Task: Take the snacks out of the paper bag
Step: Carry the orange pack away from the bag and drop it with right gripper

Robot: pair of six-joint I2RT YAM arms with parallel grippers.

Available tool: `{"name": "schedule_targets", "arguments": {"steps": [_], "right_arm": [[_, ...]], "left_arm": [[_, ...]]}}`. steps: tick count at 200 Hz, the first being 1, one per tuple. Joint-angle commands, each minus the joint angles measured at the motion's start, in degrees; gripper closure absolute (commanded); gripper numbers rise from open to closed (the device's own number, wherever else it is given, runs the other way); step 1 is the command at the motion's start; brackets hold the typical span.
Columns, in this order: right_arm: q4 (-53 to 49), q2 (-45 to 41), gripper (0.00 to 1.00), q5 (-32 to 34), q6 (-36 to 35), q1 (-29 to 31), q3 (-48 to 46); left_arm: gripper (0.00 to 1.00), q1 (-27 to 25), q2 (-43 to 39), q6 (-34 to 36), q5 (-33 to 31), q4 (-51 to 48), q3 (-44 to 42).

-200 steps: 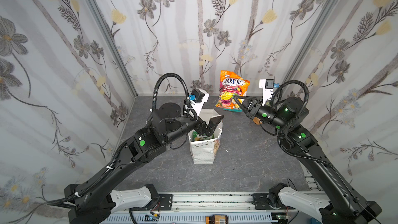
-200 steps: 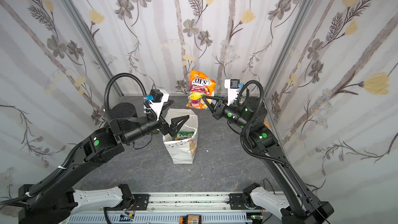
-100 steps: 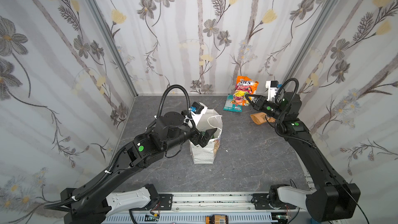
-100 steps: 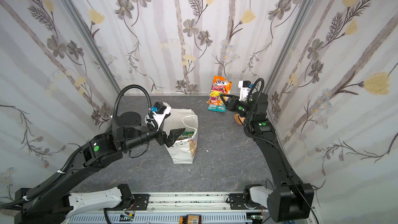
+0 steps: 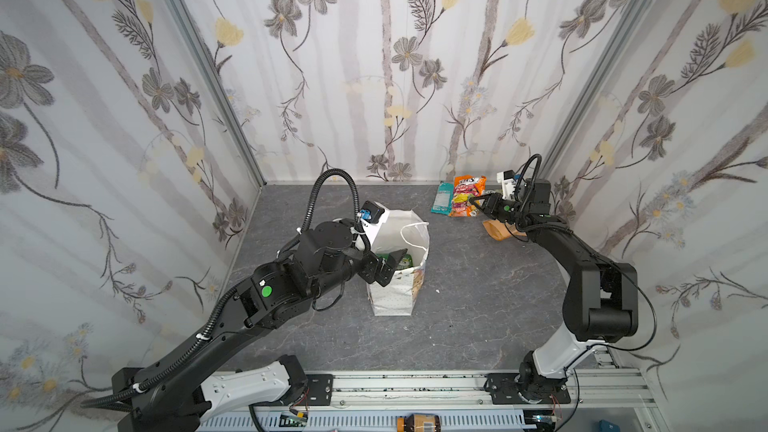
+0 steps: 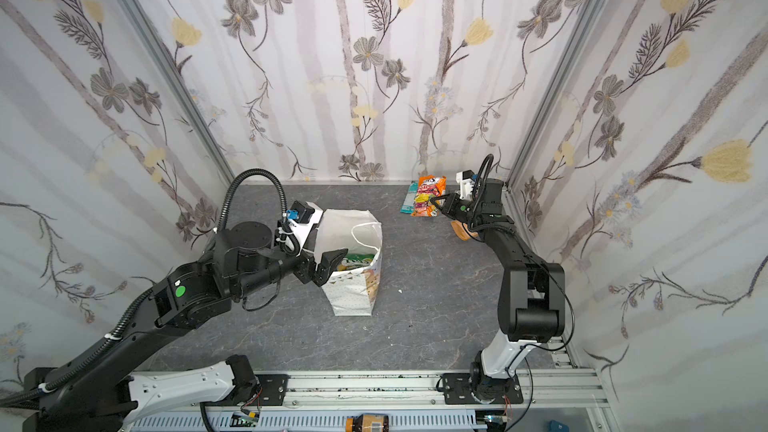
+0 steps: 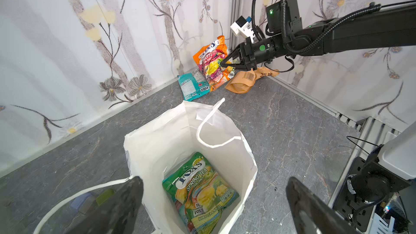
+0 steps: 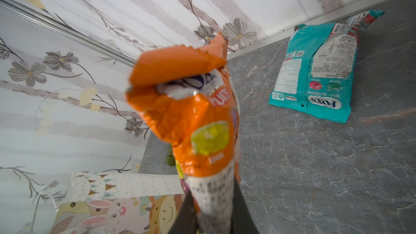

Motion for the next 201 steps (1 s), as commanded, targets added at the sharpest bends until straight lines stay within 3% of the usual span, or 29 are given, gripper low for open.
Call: {"name": "schedule_targets", "arguments": {"steps": [1, 96, 148, 201], "right_arm": [[-0.12, 3.91, 1.00, -3.06, -1.85, -0.11, 1.53], [-2.52, 15.90, 0.99, 2.41, -4.16, 0.07, 2.84], [-6.07, 17.98, 0.77, 4.53, -5.67, 0.76, 6.06], [-15.77, 14.35, 0.58, 14.37, -11.85, 2.18, 10.12]], "left_arm": [[0.00, -0.01, -0.65, -1.50, -2.29, 0.02, -0.37], [0.00, -0.12, -3.43, -4.57, -5.41, 0.36, -2.77], [0.00, -0.17, -3.48, -5.14, -5.67, 0.11, -3.06], [0.00, -0.22, -3.56, -5.21, -6.60, 0.37, -3.67]]}}
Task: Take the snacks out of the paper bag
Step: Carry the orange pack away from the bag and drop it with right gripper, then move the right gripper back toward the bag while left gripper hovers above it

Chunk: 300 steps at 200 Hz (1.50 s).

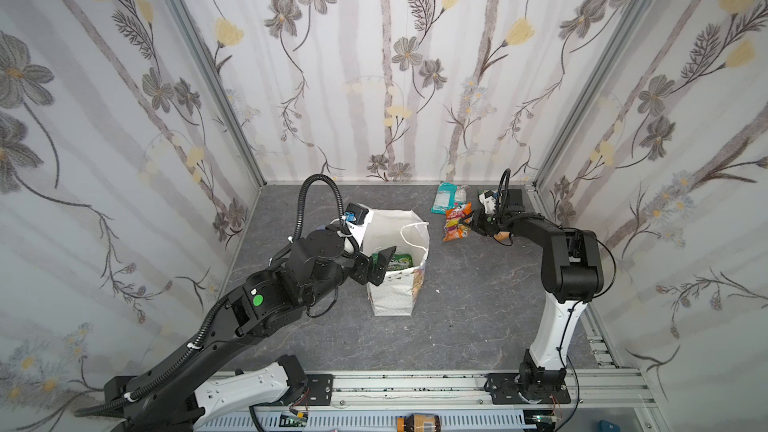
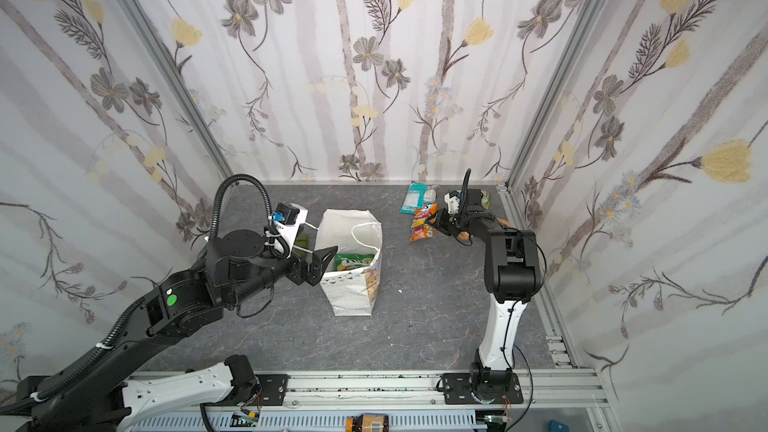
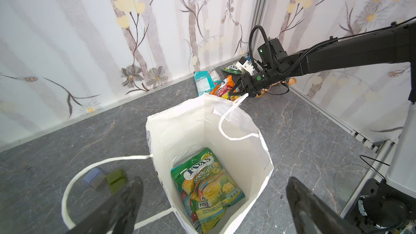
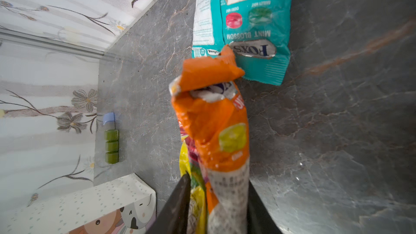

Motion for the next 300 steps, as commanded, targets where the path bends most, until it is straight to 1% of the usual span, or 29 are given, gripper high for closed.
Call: {"name": "schedule_targets", "arguments": {"steps": [1, 11, 28, 44, 60, 86, 112, 115, 125, 141, 151, 180, 205, 218, 223, 239, 275, 300], "right_arm": [[-3.96, -2.31, 0.58, 5.22, -4.07, 0.28, 1.55], [-5.68, -3.39, 0.54, 8.00, -4.80, 0.40, 2.10], [-8.60, -5.26, 0.45, 12.86, -6.75, 0.44, 3.36], [-11.31, -6.84, 0.42, 15.69, -8.61, 0.47, 4.91], [-13.03, -9.05, 0.41, 16.05, -9.45, 0.50, 6.02], [-13.50, -15.53, 0.40, 16.21, -9.28, 1.29, 6.41], [-13.30, -23.93, 0.39, 16.96, -7.86, 3.35, 6.68], [-13.29, -24.86, 0.38, 17.06, -7.65, 3.64, 6.69], [-13.14, -28.12, 0.37, 17.52, -7.16, 4.62, 6.69], [-12.26, -32.88, 0.35, 17.45, -6.31, 6.22, 6.34], [-10.99, -37.49, 0.34, 17.36, -5.98, 7.42, 5.48], [-6.93, -46.24, 0.22, 17.64, -6.86, 11.65, 2.69], [-5.36, -51.40, 0.09, 17.16, -10.10, 17.12, 1.71], [-5.17, -53.40, 0.05, 16.34, -10.91, 19.68, 1.36], [-5.11, -54.04, 0.03, 15.84, -11.12, 20.48, 1.23], [-5.69, -55.51, 0.01, 13.49, -12.05, 23.39, 1.03], [-10.47, -56.34, 0.00, 9.07, -17.54, 31.74, 1.77], [-12.30, -56.54, 0.00, 9.41, -18.98, 36.04, 2.11]], "left_arm": [[0.00, -0.11, -0.02, -0.26, -1.01, 0.50, -0.11], [0.00, -0.14, 0.16, -0.06, -0.83, 0.59, 0.07], [0.00, -0.18, 0.77, 0.60, -0.79, 0.69, 0.78], [0.00, -0.21, 2.01, 1.43, -0.87, -0.13, 2.24], [0.00, -0.20, 3.36, 1.97, -1.94, -0.86, 3.95], [0.00, -0.22, 5.90, 1.33, -4.85, -1.50, 7.20], [0.00, -0.08, 8.87, 0.92, -9.27, -2.44, 9.78], [0.00, -0.04, 9.23, 0.98, -9.87, -2.57, 11.57], [0.00, 0.34, 10.51, 0.96, -11.43, -3.38, 13.09], [0.00, 1.24, 12.32, 0.13, -13.15, -5.06, 15.35], [0.00, 2.41, 13.25, -0.72, -13.24, -5.76, 16.29], [0.07, 6.49, 14.74, -3.63, -10.61, -6.19, 17.48], [0.09, 10.26, 16.69, -6.36, -6.18, -7.82, 19.31], [0.09, 11.78, 17.47, -7.30, -4.20, -9.55, 20.97], [0.10, 12.32, 19.15, -7.69, -3.45, -10.23, 21.59], [0.11, 13.92, 21.33, -9.01, -1.01, -12.90, 23.70], [0.14, 16.95, 26.78, -11.98, 5.58, -18.57, 28.70], [0.15, 17.16, 30.88, -12.17, 8.77, -21.44, 31.17]]}}
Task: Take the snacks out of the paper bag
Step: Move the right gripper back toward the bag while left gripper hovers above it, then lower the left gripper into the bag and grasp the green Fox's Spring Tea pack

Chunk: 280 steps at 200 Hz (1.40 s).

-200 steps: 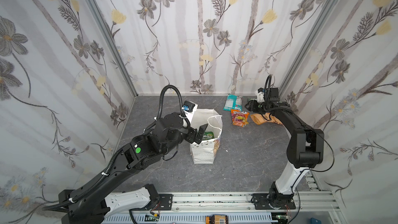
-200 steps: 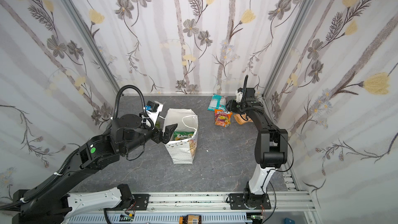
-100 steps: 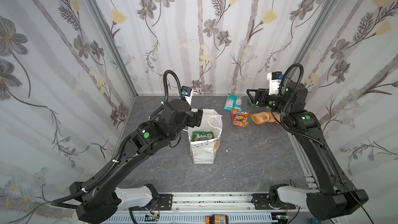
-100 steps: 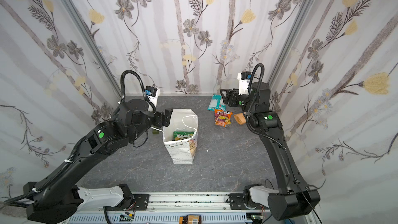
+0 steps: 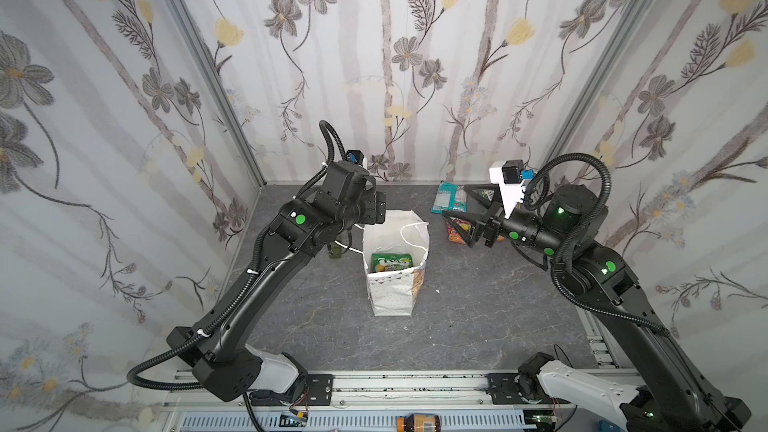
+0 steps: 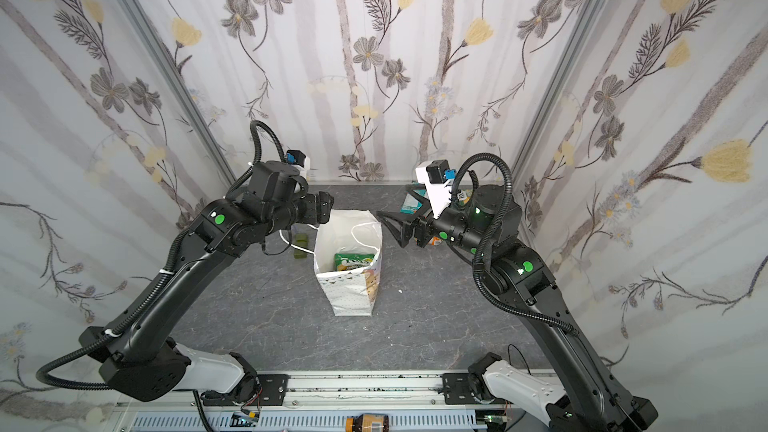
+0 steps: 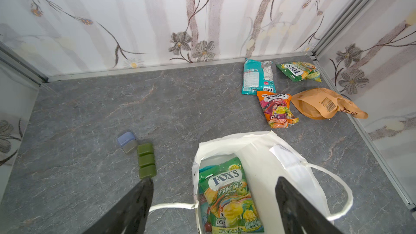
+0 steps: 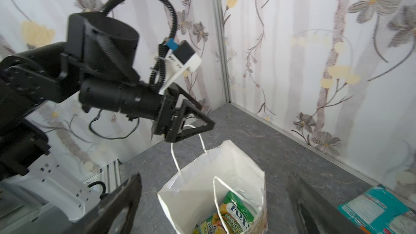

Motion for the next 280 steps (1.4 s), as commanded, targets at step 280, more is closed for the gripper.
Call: {"name": "schedule_targets", "arguments": {"steps": [280], "right_arm": [[1.03, -1.48, 0.00, 1.98, -1.43, 4.27, -2.22]], "left_arm": [[0.18, -2.39, 14.39, -1.81, 18.77, 1.60, -13.76]]}}
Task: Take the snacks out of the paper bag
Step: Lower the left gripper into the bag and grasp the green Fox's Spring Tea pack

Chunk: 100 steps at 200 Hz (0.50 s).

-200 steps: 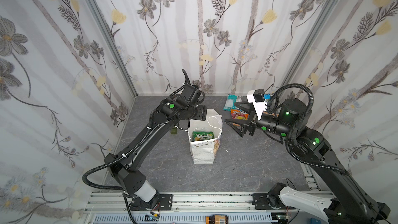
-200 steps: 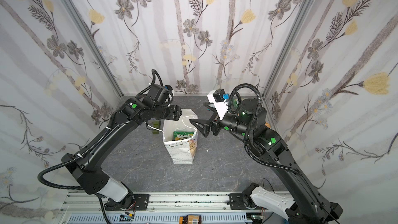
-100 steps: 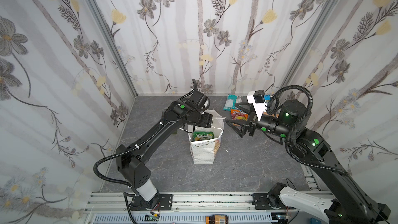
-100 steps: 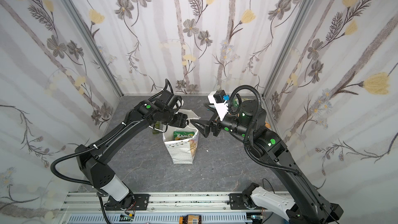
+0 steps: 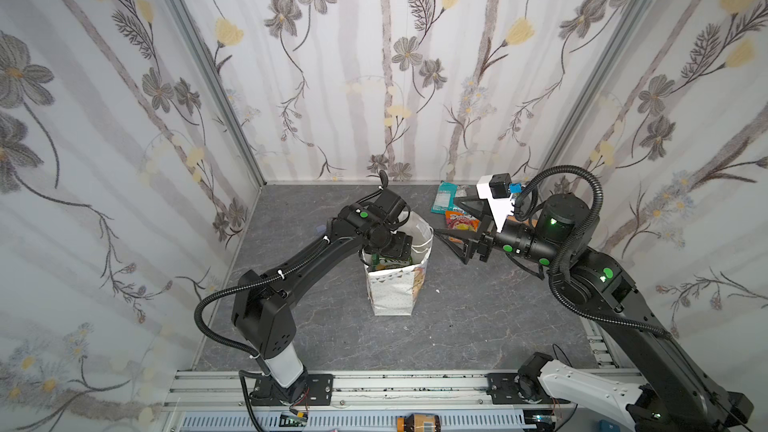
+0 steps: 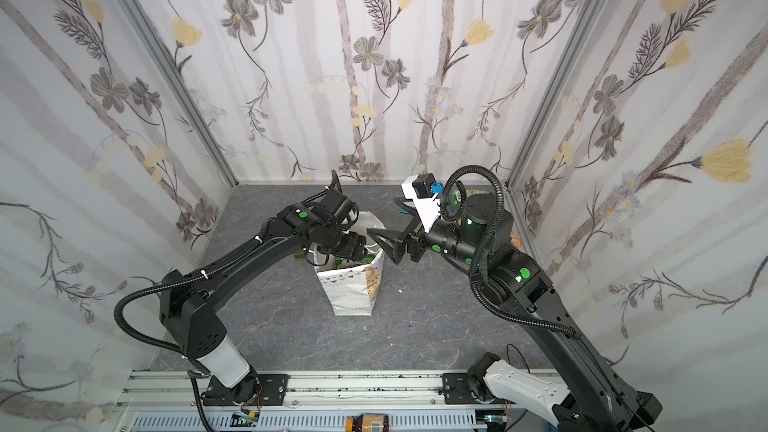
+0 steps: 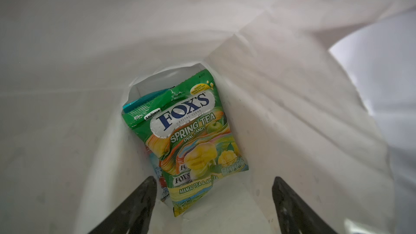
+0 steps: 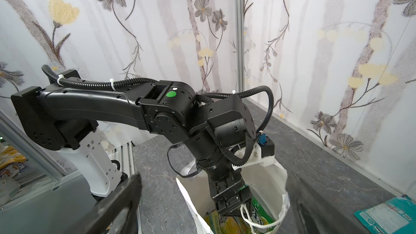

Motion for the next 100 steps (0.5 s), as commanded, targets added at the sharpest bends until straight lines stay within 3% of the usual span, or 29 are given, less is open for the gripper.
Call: {"name": "schedule_targets", "arguments": {"steps": [1, 70, 100], "right_arm": [[1.81, -0.16, 0.00, 0.48, -0.20, 0.07, -0.46], [2.21, 0.01, 0.00, 0.59, -0.29, 0.02, -1.06], [2.69, 0.04, 0.00, 0.41, -0.19, 0.03, -0.92]], "left_arm": [[0.18, -0.29, 0.21, 0.05, -0.75, 1.75, -1.35], [0.17, -2.04, -1.80, 1.91, -1.09, 5.13, -4.87], [0.16, -2.05, 1.06, 1.32, -1.62, 2.44, -4.27]]}}
